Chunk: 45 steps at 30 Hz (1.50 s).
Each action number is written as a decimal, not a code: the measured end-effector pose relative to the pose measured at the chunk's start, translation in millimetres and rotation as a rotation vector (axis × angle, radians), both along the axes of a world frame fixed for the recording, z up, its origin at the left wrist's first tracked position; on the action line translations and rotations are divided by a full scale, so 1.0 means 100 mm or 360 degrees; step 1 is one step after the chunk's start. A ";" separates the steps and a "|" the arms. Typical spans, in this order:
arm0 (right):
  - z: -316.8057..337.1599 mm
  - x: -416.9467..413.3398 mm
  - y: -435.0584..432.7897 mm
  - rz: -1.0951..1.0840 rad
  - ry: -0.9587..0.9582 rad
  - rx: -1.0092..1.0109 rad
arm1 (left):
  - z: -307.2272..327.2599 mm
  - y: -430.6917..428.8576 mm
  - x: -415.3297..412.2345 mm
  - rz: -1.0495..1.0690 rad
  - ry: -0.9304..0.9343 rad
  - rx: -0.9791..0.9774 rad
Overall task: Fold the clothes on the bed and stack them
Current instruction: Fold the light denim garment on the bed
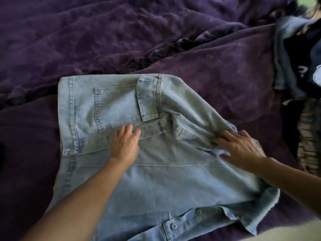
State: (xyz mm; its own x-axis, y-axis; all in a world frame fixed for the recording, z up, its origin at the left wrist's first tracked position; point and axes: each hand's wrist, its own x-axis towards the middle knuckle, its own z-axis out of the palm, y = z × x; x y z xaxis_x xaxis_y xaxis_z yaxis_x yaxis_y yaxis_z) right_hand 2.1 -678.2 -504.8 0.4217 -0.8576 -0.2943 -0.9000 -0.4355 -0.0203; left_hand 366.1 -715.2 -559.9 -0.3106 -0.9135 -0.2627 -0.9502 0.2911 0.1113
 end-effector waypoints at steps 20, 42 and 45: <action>0.17 0.06 -0.80 -0.0607 -0.0272 0.0265 | 0.27 0.53 -0.52 -0.0143 -0.0095 0.0361; 0.38 -0.88 -1.93 -0.0763 0.0222 0.0141 | 0.15 0.44 -0.78 0.0028 -0.0079 0.0315; 0.29 -0.71 -1.55 -0.0589 -0.0127 -0.0405 | 0.12 0.46 -0.84 0.0099 -0.0045 0.0390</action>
State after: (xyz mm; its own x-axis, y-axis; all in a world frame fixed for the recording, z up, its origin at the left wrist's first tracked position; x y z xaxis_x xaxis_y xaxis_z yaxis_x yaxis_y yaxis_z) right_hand -68.8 -833.4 -475.9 0.0860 -0.9957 -0.0335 -0.9959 -0.0850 -0.0298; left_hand 281.8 -668.8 -547.6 -0.2454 -0.8385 -0.4865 -0.9691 0.1998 0.1444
